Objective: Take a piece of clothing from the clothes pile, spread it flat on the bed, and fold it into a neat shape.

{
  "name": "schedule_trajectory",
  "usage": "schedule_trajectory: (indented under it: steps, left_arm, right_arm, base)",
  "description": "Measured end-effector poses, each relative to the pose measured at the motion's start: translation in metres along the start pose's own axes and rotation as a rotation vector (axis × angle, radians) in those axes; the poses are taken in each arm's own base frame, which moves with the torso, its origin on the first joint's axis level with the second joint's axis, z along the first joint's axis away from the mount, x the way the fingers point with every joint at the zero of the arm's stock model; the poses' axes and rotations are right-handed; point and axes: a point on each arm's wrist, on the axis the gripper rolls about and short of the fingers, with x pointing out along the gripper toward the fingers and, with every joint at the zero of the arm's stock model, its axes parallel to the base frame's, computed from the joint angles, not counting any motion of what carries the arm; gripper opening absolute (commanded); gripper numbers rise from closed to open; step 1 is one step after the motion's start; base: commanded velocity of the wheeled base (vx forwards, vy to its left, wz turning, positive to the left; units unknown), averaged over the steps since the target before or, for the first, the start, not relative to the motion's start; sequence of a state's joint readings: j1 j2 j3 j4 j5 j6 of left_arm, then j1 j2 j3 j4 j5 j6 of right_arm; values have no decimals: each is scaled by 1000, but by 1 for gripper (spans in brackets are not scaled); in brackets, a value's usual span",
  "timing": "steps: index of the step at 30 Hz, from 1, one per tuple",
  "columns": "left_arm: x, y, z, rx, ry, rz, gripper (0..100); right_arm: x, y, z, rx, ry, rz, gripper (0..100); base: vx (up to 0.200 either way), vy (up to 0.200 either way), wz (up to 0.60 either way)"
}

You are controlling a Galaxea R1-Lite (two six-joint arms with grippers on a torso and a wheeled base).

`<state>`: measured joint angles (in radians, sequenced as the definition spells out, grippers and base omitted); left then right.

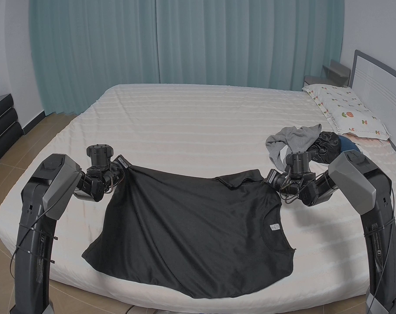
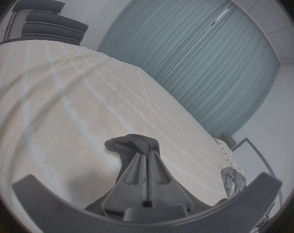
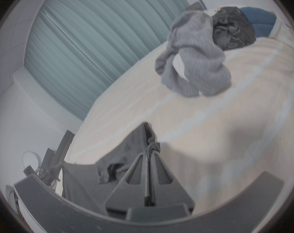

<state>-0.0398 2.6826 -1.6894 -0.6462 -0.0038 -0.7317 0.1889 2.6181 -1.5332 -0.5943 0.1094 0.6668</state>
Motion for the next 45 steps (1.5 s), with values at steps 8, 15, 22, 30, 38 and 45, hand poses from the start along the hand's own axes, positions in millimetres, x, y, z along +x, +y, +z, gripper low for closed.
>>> schedule_trajectory:
  steps: [8,15,22,30,38,45]
  left_arm:
    - [0,0,3,4,-14,-5,0]
    - [1,0,6,1,-48,-17,0]
    - [7,3,2,2,-48,-17,100]
    - [8,11,-3,0,-29,7,100]
    - [-10,22,2,-10,1,54,100]
    - [-56,38,0,-33,56,117,100]
  right_arm:
    - [7,14,36,40,-208,49,0]
    - [17,8,34,48,-246,42,0]
    - [26,1,27,47,-238,29,100]
    - [20,-9,18,62,-182,12,100]
    - [-10,-15,20,99,-130,18,100]
    - [-51,-19,9,153,-46,-15,100]
  base:
    - [0,0,0]
    - [0,0,0]
    - [0,0,0]
    - [0,0,0]
    - [0,0,0]
    - [0,0,0]
